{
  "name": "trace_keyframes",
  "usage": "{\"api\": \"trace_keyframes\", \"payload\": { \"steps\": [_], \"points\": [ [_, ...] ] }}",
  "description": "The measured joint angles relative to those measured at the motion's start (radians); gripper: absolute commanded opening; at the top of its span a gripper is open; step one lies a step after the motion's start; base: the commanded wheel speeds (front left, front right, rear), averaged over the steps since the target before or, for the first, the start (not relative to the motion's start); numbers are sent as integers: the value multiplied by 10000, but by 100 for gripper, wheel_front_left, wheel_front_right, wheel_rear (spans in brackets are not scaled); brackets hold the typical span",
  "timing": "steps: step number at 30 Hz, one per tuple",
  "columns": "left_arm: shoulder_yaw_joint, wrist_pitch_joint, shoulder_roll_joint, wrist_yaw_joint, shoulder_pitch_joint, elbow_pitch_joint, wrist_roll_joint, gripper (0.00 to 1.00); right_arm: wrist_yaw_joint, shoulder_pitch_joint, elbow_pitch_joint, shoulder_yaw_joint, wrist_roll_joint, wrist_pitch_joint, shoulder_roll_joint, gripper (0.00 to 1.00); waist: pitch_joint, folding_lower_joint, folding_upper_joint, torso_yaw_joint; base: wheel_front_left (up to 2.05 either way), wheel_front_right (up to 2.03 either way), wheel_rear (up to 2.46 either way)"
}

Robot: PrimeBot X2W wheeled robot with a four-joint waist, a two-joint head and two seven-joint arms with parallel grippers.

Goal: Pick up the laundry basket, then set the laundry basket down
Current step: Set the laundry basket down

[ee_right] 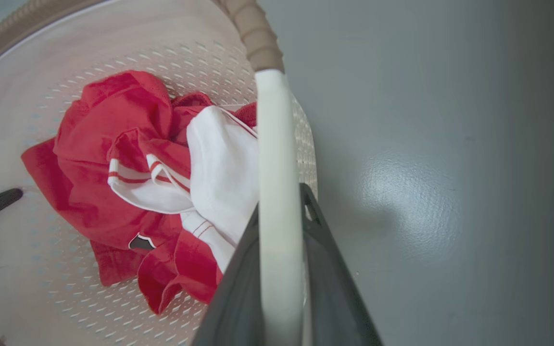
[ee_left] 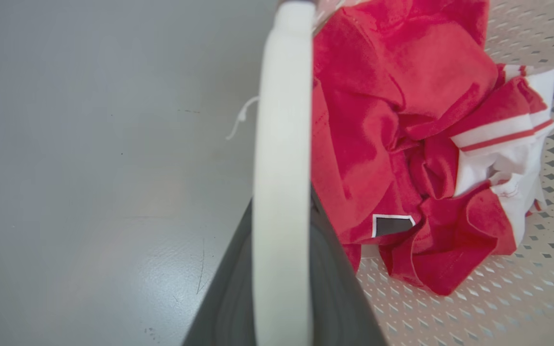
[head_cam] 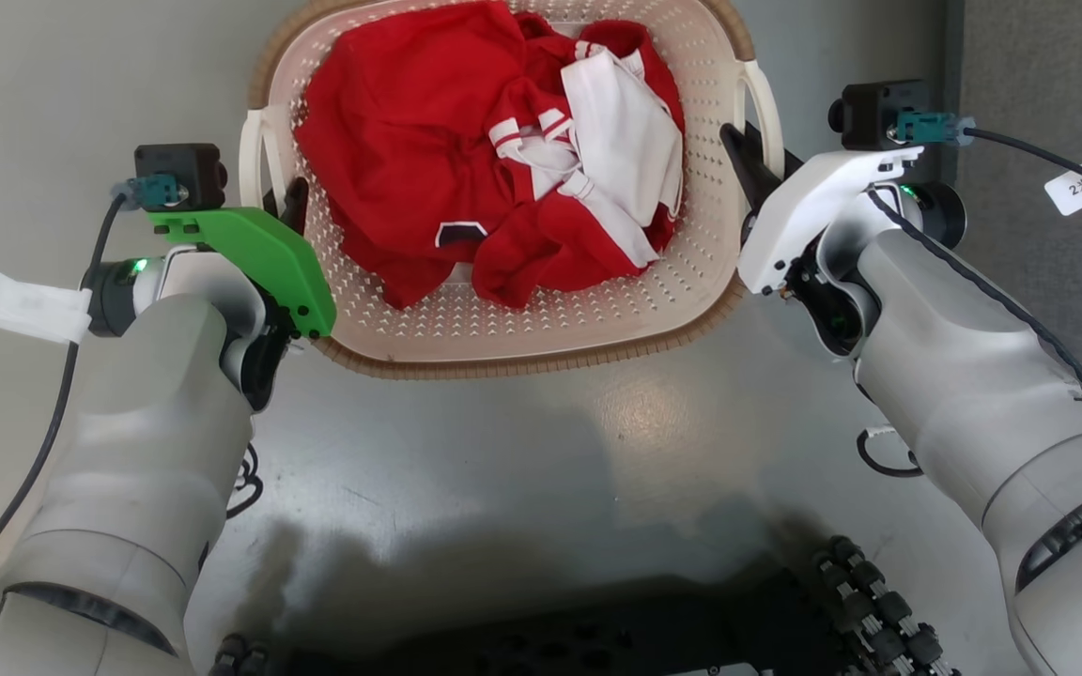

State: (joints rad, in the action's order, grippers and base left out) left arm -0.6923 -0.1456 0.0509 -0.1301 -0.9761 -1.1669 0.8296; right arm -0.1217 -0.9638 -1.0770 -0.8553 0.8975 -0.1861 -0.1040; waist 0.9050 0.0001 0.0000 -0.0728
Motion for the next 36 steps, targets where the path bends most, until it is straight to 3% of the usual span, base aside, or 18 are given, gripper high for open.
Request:
{"api": "trace_keyframes", "payload": {
  "steps": [21,22,23,24,25,36],
  "points": [
    [-31,-418,-65,-19,-501,-301,-73,0,0,-340,-349,-90,88,-336,65,0,645,-2,0,-43,0,0,0],
    [-35,-437,-73,-19,-507,-313,-73,14,0,-348,-362,-100,98,-337,67,22,648,-2,0,-42,0,0,0],
    [-36,-451,-81,-19,-516,-334,-73,36,-6,-356,-376,-107,100,-349,67,38,647,-2,0,-41,0,0,0],
    [-56,-497,-84,-19,-549,-364,-75,76,-17,-378,-376,-123,100,-385,81,95,647,-2,0,-40,0,0,0],
    [-90,-487,-100,-15,-588,-456,-86,100,-29,-396,-383,-153,100,-389,94,100,647,-2,0,-39,0,0,0],
    [-159,-491,-44,-13,-535,-734,-194,100,-29,-396,-612,-293,192,-393,176,100,324,-2,0,-43,0,0,0]
  ]
}}
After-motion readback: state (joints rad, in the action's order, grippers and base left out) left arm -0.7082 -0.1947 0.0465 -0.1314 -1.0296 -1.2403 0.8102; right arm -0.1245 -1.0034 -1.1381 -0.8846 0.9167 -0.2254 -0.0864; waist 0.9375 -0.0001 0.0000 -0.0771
